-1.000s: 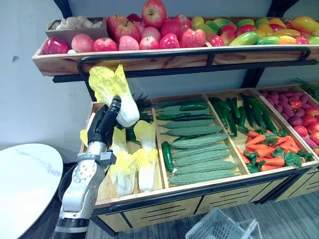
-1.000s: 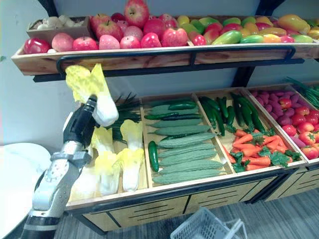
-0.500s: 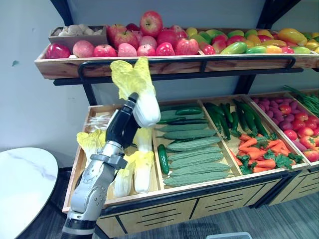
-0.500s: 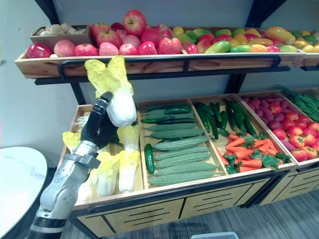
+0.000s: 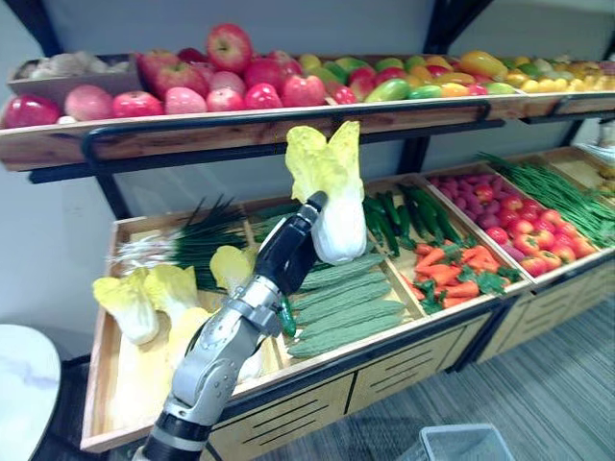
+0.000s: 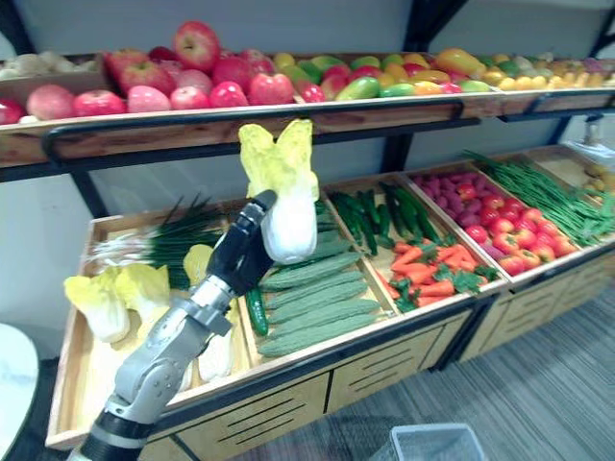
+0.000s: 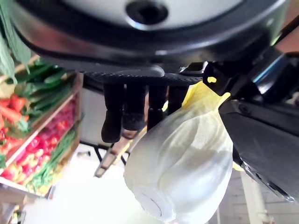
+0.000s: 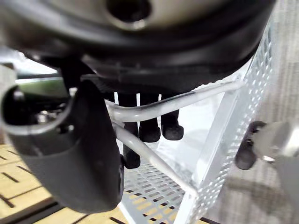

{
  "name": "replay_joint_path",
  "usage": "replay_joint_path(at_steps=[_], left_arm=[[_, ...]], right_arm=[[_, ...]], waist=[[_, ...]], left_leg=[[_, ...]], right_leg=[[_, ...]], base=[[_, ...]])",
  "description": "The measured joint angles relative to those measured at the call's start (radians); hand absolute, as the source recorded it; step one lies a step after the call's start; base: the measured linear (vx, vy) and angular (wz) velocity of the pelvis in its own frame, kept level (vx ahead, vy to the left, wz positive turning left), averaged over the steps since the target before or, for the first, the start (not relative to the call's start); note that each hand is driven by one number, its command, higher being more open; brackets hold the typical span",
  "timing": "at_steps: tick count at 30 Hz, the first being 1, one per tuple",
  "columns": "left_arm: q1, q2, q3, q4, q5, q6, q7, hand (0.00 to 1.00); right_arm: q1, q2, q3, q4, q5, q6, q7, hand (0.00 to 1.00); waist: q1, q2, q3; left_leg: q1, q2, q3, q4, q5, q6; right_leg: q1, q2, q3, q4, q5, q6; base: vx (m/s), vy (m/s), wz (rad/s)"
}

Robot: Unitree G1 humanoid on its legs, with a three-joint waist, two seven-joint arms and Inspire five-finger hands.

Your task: Pick vegetable in the basket

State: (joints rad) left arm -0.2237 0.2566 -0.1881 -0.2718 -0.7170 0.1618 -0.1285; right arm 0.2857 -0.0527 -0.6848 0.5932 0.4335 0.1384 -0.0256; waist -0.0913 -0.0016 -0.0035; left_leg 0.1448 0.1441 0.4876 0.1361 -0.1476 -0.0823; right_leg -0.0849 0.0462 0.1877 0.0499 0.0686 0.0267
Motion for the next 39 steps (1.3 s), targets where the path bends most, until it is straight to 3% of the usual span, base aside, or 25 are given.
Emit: replay_joint_path(at_steps=[1,2,3,4,6,8,10,15,22,24,25,28,32,39], left_arm=[[0.000,0.001,0.005,0.000,0.001,0.000,0.017,0.00],[0.000,-0.001,0.019,-0.002,0.001,-0.001,0.046,0.00],[0.000,-0.002,0.027,-0.007,0.002,-0.001,0.064,0.00],[0.000,-0.003,0.027,-0.012,0.008,-0.001,0.066,0.00],[0.002,-0.002,0.027,-0.037,0.024,0.000,0.060,0.00],[0.003,0.014,0.042,-0.081,0.024,0.000,0.050,0.00],[0.007,0.035,0.070,-0.123,0.023,0.000,0.034,0.00],[0.024,0.077,0.091,-0.171,0.023,0.000,-0.017,0.00],[0.031,0.117,0.091,-0.172,0.034,0.000,-0.068,0.00],[0.031,0.139,0.092,-0.172,0.040,0.000,-0.068,0.00],[0.031,0.155,0.092,-0.172,0.040,-0.003,-0.067,0.00],[0.032,0.186,0.092,-0.172,0.040,-0.011,-0.060,0.00],[0.032,0.214,0.092,-0.172,0.040,-0.033,-0.060,0.00],[0.031,0.232,0.075,-0.172,0.040,-0.053,-0.091,0.00]], right_arm=[[-0.002,-0.010,0.002,-0.042,0.000,0.009,0.000,0.00],[-0.023,-0.045,0.006,-0.119,-0.001,0.022,0.005,0.00],[-0.042,-0.093,0.009,-0.179,-0.002,0.040,0.006,0.00],[-0.045,-0.129,0.010,-0.221,-0.002,0.049,0.009,0.00],[-0.043,-0.167,0.003,-0.313,-0.005,0.057,0.001,0.00],[-0.040,-0.173,0.001,-0.412,-0.026,0.063,-0.005,0.00],[-0.036,-0.176,-0.002,-0.516,-0.055,0.069,-0.005,0.00],[-0.038,-0.249,-0.002,-0.658,-0.099,0.082,0.026,0.00],[-0.036,-0.337,-0.001,-0.704,-0.125,0.174,0.084,0.00],[-0.036,-0.388,-0.001,-0.735,-0.135,0.201,0.114,0.00],[-0.038,-0.543,-0.001,-0.785,-0.159,0.203,0.164,0.00],[-0.076,-0.723,-0.001,-0.817,-0.157,0.184,0.196,0.00],[-0.133,-0.793,-0.001,-0.817,-0.155,0.141,0.226,0.00],[-0.208,-0.945,0.039,-0.788,-0.115,0.141,0.337,0.00]], waist=[[0.004,-0.008,0.001],[0.019,-0.006,0.001],[0.029,0.010,0.002],[0.030,0.023,-0.004],[0.020,0.030,-0.004],[0.017,0.021,0.004],[0.021,0.005,0.016],[0.039,0.015,0.025],[0.047,0.014,0.031],[0.049,0.015,0.031],[0.050,0.029,0.023],[0.054,0.034,0.021],[0.054,0.025,0.022],[0.055,0.026,0.018]], left_leg=[[-0.011,-0.001,-0.039,0.041,-0.008,0.015],[-0.034,-0.006,-0.136,0.104,-0.033,0.042],[-0.038,-0.010,-0.226,0.133,-0.058,0.034],[-0.034,-0.010,-0.256,0.133,-0.071,0.019],[-0.015,-0.012,-0.238,0.105,-0.084,0.021],[-0.004,-0.015,-0.205,0.091,-0.094,0.011],[0.003,-0.020,-0.182,0.090,-0.106,0.021],[0.035,-0.036,-0.129,0.073,-0.139,0.026],[0.023,-0.044,-0.092,0.064,-0.162,0.030],[0.018,-0.046,-0.083,0.061,-0.161,0.029],[0.026,-0.048,-0.086,0.057,-0.161,0.026],[0.029,-0.037,-0.095,0.057,-0.160,0.025],[0.023,-0.045,-0.108,0.056,-0.161,0.025],[0.010,-0.054,-0.104,0.057,-0.161,0.024]], right_leg=[[-0.003,0.002,0.035,0.008,0.000,0.000],[-0.016,0.008,0.104,0.020,-0.001,-0.002],[-0.030,0.027,0.157,0.031,-0.004,0.005],[-0.044,0.040,0.179,0.042,-0.004,0.005],[-0.070,0.054,0.196,0.061,0.002,0.007],[-0.085,0.063,0.224,0.067,0.019,0.029],[-0.090,0.065,0.247,0.049,0.028,0.033],[-0.111,0.026,0.150,0.053,0.030,0.034],[-0.126,-0.016,0.061,0.020,0.032,0.037],[-0.122,-0.026,0.048,-0.012,0.066,0.046],[-0.118,-0.032,0.032,-0.035,0.141,0.060],[-0.107,-0.021,0.027,-0.040,0.145,0.056],[-0.105,-0.030,0.020,-0.046,0.147,0.058],[-0.103,-0.043,0.025,-0.086,0.174,0.061]], base=[[0.01,-0.022,-1.41],[-0.01,-0.010,-1.67],[-0.02,0.041,-1.71],[-0.03,0.055,-1.15],[-0.03,0.061,-0.60],[-0.07,0.049,-0.51],[-0.11,0.033,-0.43],[-0.09,0.081,-0.39],[-0.05,0.090,-0.17],[0.07,0.065,-0.17],[0.16,0.051,-0.08],[0.09,0.007,-0.01],[-0.02,-0.001,0.09],[0.00,0.008,-0.02]])
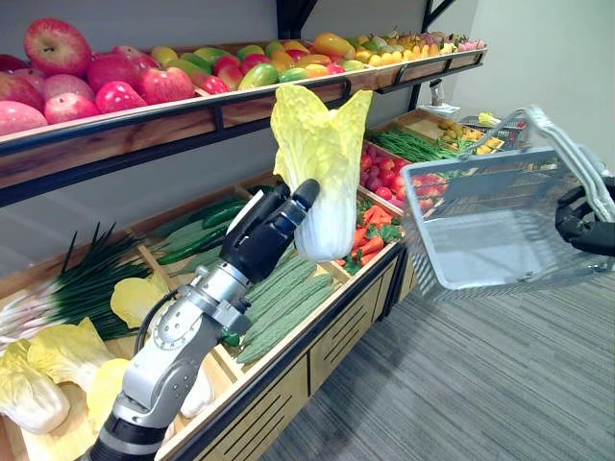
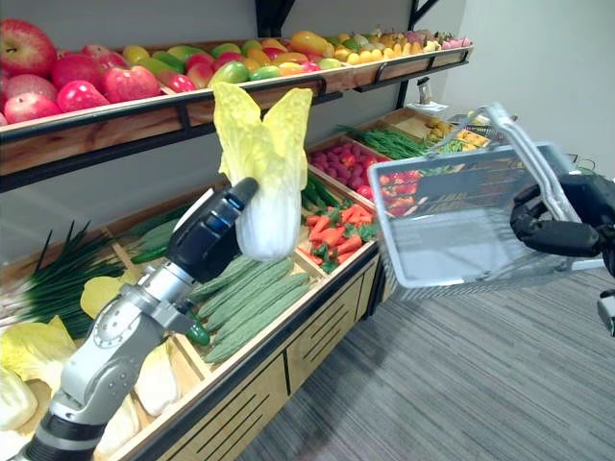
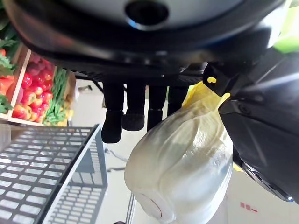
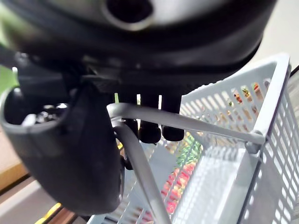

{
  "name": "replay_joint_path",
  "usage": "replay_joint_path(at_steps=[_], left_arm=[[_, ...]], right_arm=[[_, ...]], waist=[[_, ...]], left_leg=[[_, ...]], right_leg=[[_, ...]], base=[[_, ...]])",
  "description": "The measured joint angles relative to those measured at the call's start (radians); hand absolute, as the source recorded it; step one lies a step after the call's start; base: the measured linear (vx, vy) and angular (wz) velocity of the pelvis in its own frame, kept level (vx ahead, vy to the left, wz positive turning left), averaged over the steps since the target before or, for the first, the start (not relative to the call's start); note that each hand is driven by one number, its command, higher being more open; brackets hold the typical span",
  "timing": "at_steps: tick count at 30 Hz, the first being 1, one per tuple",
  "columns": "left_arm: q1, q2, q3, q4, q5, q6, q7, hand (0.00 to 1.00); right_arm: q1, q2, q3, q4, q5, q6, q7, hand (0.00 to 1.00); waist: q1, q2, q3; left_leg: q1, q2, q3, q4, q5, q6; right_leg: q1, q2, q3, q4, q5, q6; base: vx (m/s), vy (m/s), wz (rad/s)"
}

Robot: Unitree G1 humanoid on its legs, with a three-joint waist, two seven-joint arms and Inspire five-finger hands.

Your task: Pick vegetable in the basket

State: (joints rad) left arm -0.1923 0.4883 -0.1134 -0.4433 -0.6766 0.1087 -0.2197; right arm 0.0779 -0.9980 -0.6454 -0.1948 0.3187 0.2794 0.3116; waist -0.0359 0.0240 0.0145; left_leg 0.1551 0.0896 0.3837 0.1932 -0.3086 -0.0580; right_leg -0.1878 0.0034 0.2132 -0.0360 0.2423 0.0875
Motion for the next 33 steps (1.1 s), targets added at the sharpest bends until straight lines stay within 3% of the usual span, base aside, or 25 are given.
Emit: replay_joint_path(at_steps=[9,15,26,32,33], left_arm=[[-0.037,0.021,-0.066,0.001,0.056,-0.026,0.049,0.00],[-0.103,0.022,-0.186,0.044,0.252,-0.028,0.035,0.00],[-0.147,0.017,-0.239,0.096,0.443,-0.059,0.099,0.00],[-0.147,0.016,-0.288,0.094,0.534,-0.131,0.109,0.00],[-0.146,0.018,-0.299,0.094,0.603,-0.165,0.131,0.00]], right_arm=[[-0.128,-0.055,0.192,0.014,0.042,0.002,0.077,0.00],[-0.191,-0.053,0.315,0.012,0.077,0.027,0.106,0.00],[-0.244,-0.023,0.317,0.011,0.075,0.060,0.110,0.00],[-0.244,-0.021,0.317,0.008,0.075,0.067,0.110,0.00],[-0.244,-0.021,0.317,0.004,0.075,0.069,0.110,0.00]], waist=[[-0.001,-0.012,-0.016],[-0.001,-0.027,-0.042],[-0.013,-0.023,-0.052],[-0.013,-0.023,-0.052],[-0.014,-0.023,-0.052]], left_leg=[[-0.001,-0.007,0.000,-0.002,0.001,0.000],[0.006,-0.009,-0.001,-0.002,0.001,0.001],[0.007,-0.009,0.009,-0.008,0.002,0.000],[0.013,-0.009,0.010,-0.012,0.002,-0.001],[0.013,-0.009,0.010,-0.012,0.002,-0.001]], right_leg=[[0.002,-0.003,0.002,-0.005,0.007,0.001],[0.019,-0.010,0.003,-0.025,0.016,0.004],[0.024,-0.005,0.010,-0.052,0.032,-0.001],[0.030,-0.005,0.010,-0.059,0.034,0.000],[0.030,-0.005,0.010,-0.059,0.034,0.000]], base=[[0.01,0.001,0.00],[0.00,0.000,0.00],[0.01,-0.002,-0.02],[0.00,0.000,0.00],[0.00,0.000,0.00]])
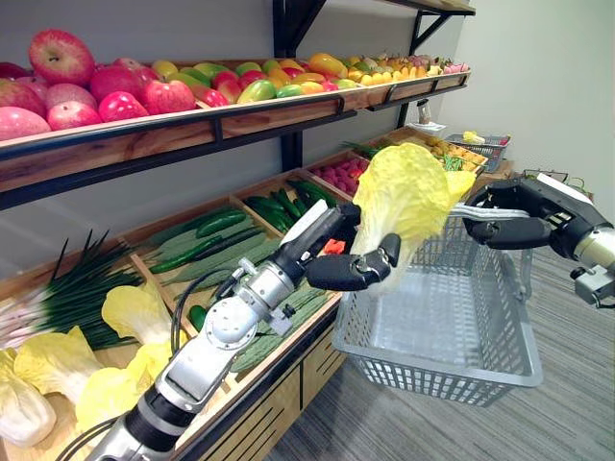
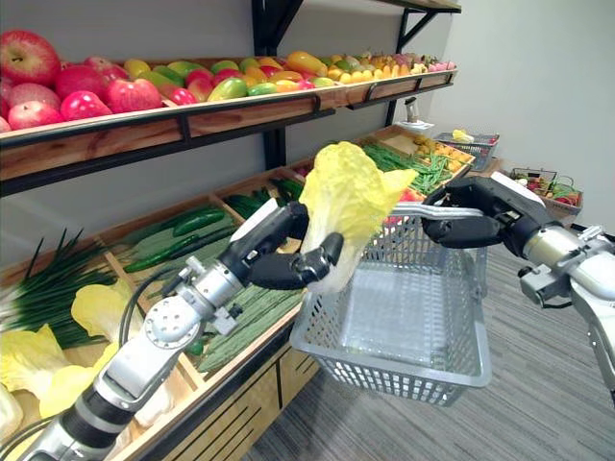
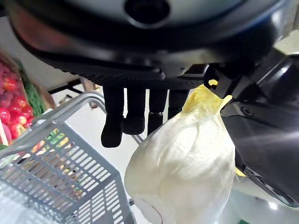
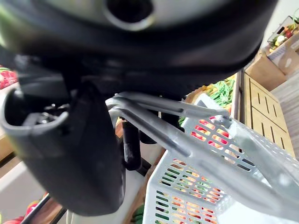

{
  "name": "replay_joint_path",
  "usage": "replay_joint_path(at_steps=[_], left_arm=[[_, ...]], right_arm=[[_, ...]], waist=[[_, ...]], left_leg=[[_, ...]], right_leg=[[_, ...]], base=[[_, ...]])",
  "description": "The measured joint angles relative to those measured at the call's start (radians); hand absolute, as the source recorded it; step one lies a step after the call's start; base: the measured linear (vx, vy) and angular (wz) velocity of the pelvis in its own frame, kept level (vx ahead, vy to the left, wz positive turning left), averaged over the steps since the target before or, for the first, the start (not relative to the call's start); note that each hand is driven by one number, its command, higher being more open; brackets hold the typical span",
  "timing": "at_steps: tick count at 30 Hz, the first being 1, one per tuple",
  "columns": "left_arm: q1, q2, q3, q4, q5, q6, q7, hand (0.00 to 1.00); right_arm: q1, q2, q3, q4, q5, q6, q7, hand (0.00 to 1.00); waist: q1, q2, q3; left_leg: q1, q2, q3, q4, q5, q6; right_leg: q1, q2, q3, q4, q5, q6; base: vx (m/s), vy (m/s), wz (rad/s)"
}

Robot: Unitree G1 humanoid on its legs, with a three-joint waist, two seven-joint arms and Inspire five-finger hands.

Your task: Pick vegetable in the basket

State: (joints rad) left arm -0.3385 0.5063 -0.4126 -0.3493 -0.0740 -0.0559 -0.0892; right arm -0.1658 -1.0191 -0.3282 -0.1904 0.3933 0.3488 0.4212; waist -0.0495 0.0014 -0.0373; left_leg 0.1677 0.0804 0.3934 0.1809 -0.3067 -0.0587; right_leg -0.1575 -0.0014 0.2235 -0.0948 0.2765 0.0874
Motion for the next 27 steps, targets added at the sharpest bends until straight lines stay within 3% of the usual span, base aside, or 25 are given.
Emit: replay_joint_path(at_steps=[1,5,9,10,18,23,27], left_arm=[[0.001,0.001,-0.009,-0.001,0.095,-0.048,0.027,0.00],[0.001,0.002,-0.033,-0.038,0.187,-0.159,0.061,0.00],[0.002,0.001,-0.124,-0.058,0.225,-0.208,0.063,0.00],[0.011,-0.002,-0.187,-0.057,0.271,-0.218,0.063,0.00],[0.040,-0.019,-0.296,0.022,0.376,-0.201,0.092,0.00],[0.041,-0.043,-0.353,0.139,0.418,-0.114,0.106,0.00],[0.041,-0.053,-0.367,0.218,0.444,-0.087,0.121,0.00]], right_arm=[[0.000,0.000,0.000,-0.005,0.000,0.004,0.000,0.00],[0.000,0.001,0.000,-0.023,0.001,0.018,0.000,0.00],[0.000,0.001,0.023,-0.023,0.001,0.020,0.000,0.00],[-0.007,0.001,0.059,-0.023,0.002,0.022,0.000,0.00],[-0.059,0.001,0.118,-0.023,0.003,0.021,0.005,0.00],[-0.090,0.001,0.175,-0.022,0.004,0.019,0.018,0.00],[-0.099,0.001,0.217,-0.021,0.003,0.009,0.034,0.00]], waist=[[0.000,0.000,0.000],[0.001,0.000,0.000],[0.001,-0.001,0.000],[-0.003,-0.001,0.000],[-0.012,-0.002,0.001],[-0.015,-0.004,0.002],[-0.016,-0.005,0.002]], left_leg=[[0.000,0.000,0.000,0.000,0.000,0.000],[0.000,0.001,-0.001,0.000,0.000,0.000],[0.001,0.002,0.000,0.000,0.000,0.000],[0.002,0.002,0.002,0.000,0.000,0.000],[0.006,0.002,0.011,-0.002,0.000,0.000],[0.011,0.002,0.026,-0.008,0.000,0.000],[0.013,0.000,0.032,-0.013,0.000,-0.001]], right_leg=[[0.000,0.000,0.000,0.000,0.000,0.000],[0.000,0.000,-0.001,0.000,0.000,0.000],[0.001,-0.001,0.000,0.000,0.000,0.000],[0.000,-0.001,0.001,0.000,0.000,0.000],[-0.001,0.004,0.009,0.000,0.000,0.000],[-0.005,0.009,0.022,0.000,0.000,0.001],[-0.011,0.010,0.028,0.000,0.001,0.002]], base=[[0.00,0.000,0.00],[0.00,0.000,0.00],[0.00,0.000,0.00],[0.00,0.000,0.00],[0.00,-0.003,-0.03],[0.00,-0.001,-0.07],[0.02,-0.002,-0.06]])
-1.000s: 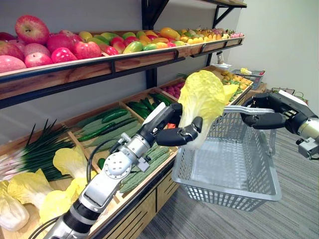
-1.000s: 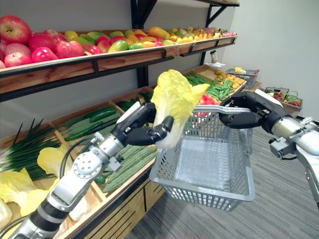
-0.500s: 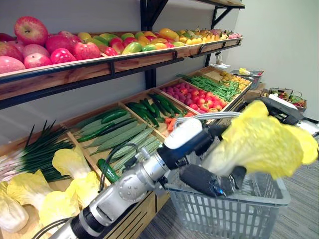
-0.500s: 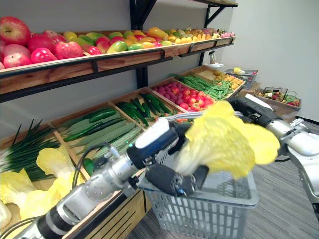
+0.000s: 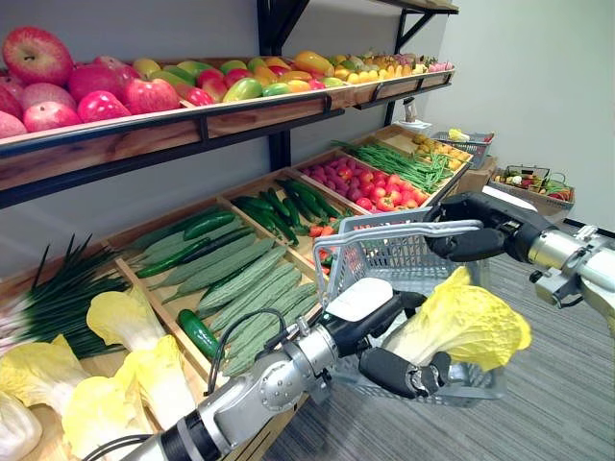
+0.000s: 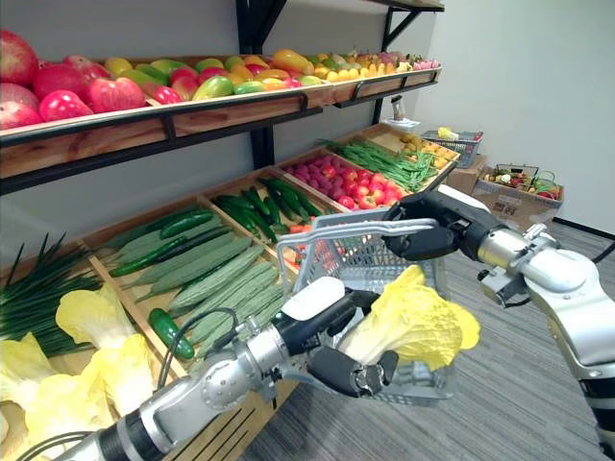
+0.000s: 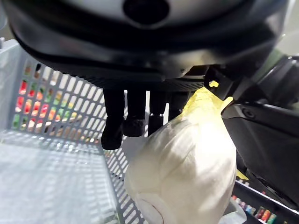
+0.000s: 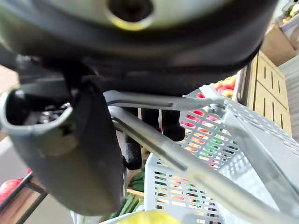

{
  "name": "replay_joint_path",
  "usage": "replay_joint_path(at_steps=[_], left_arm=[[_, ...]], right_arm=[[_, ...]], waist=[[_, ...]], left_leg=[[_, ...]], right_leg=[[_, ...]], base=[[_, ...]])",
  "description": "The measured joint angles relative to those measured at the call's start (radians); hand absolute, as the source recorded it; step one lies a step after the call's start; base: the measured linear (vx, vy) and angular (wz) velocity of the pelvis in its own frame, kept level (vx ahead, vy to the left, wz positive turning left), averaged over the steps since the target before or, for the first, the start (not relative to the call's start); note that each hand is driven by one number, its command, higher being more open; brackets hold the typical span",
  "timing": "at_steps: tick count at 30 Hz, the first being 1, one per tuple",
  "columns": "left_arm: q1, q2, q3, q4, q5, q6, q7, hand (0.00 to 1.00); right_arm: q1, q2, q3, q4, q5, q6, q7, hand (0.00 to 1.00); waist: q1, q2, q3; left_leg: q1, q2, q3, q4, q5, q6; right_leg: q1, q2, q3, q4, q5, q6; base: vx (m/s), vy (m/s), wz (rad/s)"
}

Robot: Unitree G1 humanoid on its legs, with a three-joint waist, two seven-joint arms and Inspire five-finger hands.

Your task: Pick vegetable in the basket

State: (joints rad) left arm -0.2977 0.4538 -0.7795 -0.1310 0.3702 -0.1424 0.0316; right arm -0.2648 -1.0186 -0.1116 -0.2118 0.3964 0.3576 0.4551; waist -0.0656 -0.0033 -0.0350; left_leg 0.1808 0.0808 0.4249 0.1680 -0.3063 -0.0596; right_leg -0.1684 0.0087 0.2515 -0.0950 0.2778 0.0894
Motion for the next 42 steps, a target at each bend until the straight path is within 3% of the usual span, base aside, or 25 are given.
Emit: replay_joint_path(at_steps=[10,11,17,21,23,26,27,30,34,36,37,42], left_arm=[[0.000,-0.038,0.023,0.150,0.079,0.115,0.102,0.00],[0.000,-0.037,0.036,0.183,0.112,0.133,0.108,1.00],[-0.002,-0.052,0.087,0.200,0.150,0.179,0.088,1.00],[-0.011,0.036,0.131,0.080,0.152,0.172,0.075,1.00],[-0.075,0.201,0.188,-0.106,0.114,0.115,0.059,1.00],[-0.154,0.336,0.225,-0.304,-0.027,0.026,0.022,1.00],[-0.222,0.386,0.296,-0.427,-0.147,-0.112,-0.005,1.00],[-0.266,0.415,0.326,-0.482,-0.164,-0.202,-0.004,1.00],[-0.266,0.483,0.333,-0.502,-0.170,-0.245,-0.024,1.00],[-0.266,0.514,0.336,-0.502,-0.229,-0.256,-0.083,1.00],[-0.266,0.531,0.336,-0.501,-0.304,-0.258,-0.171,1.00],[-0.264,0.531,0.344,-0.488,-0.322,-0.205,-0.197,1.00]], right_arm=[[-0.035,0.000,0.024,0.012,-0.003,-0.017,0.015,0.00],[-0.053,0.003,0.024,0.012,-0.002,-0.019,0.014,0.00],[-0.059,0.023,0.024,0.009,-0.003,-0.023,0.024,0.00],[-0.059,0.031,0.014,0.008,-0.003,-0.021,0.021,0.00],[-0.023,0.031,-0.032,0.001,-0.002,-0.018,0.020,0.00],[0.020,0.030,-0.130,-0.002,-0.002,-0.018,0.017,0.00],[0.044,0.029,-0.153,-0.024,0.000,-0.017,0.017,0.00],[0.082,0.026,-0.153,-0.056,0.001,-0.017,0.017,0.00],[0.124,0.025,-0.153,-0.058,0.001,-0.015,0.017,0.00],[0.133,0.025,-0.153,-0.056,0.001,-0.013,0.015,0.00],[0.134,0.025,-0.153,-0.042,0.001,-0.013,0.005,0.00],[0.151,0.029,-0.156,-0.028,0.001,-0.014,-0.027,0.00]], waist=[[-0.008,-0.002,0.001],[-0.013,-0.002,0.001],[-0.015,-0.008,0.005],[-0.017,-0.007,0.005],[-0.012,-0.007,0.005],[0.001,-0.005,0.004],[0.003,-0.004,0.003],[0.008,0.002,-0.001],[0.012,0.005,-0.003],[0.011,0.007,-0.003],[0.011,0.008,-0.003],[0.013,0.008,-0.003]], left_leg=[[0.002,-0.001,0.003,-0.010,0.003,-0.003],[0.002,-0.001,0.002,-0.010,0.004,-0.004],[0.003,0.000,0.001,-0.017,0.010,-0.009],[0.007,0.003,-0.001,-0.027,0.018,-0.015],[0.007,0.009,-0.013,-0.027,0.020,-0.020],[0.007,0.013,-0.029,-0.026,0.021,-0.021],[0.006,0.014,-0.043,-0.026,0.021,-0.021],[0.001,0.012,-0.052,-0.023,0.021,-0.021],[-0.004,0.013,-0.055,-0.019,0.021,-0.021],[-0.005,0.014,-0.056,-0.018,0.021,-0.021],[-0.005,0.015,-0.057,-0.015,0.021,-0.021],[-0.007,0.016,-0.062,-0.007,0.021,-0.021]], right_leg=[[0.000,0.002,0.003,0.000,0.000,0.000],[0.000,0.002,0.003,0.000,0.000,0.000],[0.000,0.003,0.001,0.000,0.000,0.000],[0.000,0.005,-0.003,0.000,0.000,-0.001],[0.000,0.002,-0.016,0.003,-0.002,-0.003],[0.006,0.001,-0.033,0.006,-0.009,-0.010],[0.015,-0.003,-0.049,0.006,-0.016,-0.011],[0.015,-0.004,-0.057,0.006,-0.019,-0.009],[0.015,-0.005,-0.061,0.005,-0.023,-0.011],[0.014,-0.005,-0.062,0.005,-0.023,-0.011],[0.013,-0.004,-0.064,0.004,-0.023,-0.012],[0.014,-0.003,-0.068,0.006,-0.019,-0.015]], base=[[0.00,0.000,0.00],[0.00,0.000,0.00],[0.00,0.000,0.00],[0.02,-0.006,0.01],[0.04,-0.017,0.16],[0.03,-0.004,0.21],[0.01,0.006,0.22],[0.00,0.003,0.12],[0.00,0.001,0.01],[0.00,0.000,0.00],[0.00,0.000,0.00],[0.00,0.000,0.01]])
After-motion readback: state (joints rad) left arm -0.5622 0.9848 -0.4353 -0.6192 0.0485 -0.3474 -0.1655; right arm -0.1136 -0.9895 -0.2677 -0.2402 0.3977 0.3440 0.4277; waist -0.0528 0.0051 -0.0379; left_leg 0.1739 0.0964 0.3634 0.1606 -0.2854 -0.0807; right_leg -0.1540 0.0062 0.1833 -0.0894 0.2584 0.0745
